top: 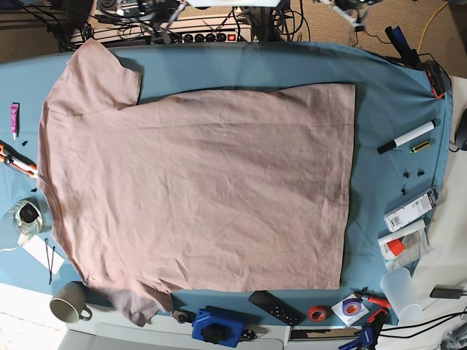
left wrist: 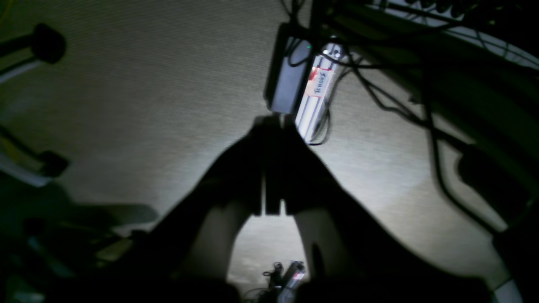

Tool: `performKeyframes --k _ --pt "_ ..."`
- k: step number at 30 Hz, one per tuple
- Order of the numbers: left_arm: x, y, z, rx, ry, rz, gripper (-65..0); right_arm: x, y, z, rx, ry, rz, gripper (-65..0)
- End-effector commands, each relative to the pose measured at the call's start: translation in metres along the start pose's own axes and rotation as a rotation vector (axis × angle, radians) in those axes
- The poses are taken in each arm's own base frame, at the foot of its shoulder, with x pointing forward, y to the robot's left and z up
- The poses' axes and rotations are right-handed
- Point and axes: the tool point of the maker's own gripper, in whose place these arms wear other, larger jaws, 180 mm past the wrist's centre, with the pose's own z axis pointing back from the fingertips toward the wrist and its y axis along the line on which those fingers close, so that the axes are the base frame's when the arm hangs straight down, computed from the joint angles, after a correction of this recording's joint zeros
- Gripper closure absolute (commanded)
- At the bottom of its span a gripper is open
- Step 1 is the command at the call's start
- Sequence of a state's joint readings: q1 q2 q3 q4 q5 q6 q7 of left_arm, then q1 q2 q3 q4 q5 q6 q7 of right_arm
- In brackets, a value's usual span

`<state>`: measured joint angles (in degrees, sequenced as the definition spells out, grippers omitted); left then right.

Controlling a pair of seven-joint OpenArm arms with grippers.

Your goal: Fold the T-shirt properly

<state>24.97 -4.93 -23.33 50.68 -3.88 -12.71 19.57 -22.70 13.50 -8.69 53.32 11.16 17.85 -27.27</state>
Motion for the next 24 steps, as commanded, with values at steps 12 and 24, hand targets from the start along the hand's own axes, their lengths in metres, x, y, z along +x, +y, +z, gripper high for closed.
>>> performKeyframes --k 12,24 --pt "-0.012 0.014 0.096 0.017 -0.085 -0.04 0.0 -0.039 -0.011 0.076 -0.003 0.05 0.129 0.0" --pt "0.024 -0.008 0.214 0.06 -0.209 -0.132 0.0 0.005 -0.026 0.204 0.027 -0.169 0.006 0.0"
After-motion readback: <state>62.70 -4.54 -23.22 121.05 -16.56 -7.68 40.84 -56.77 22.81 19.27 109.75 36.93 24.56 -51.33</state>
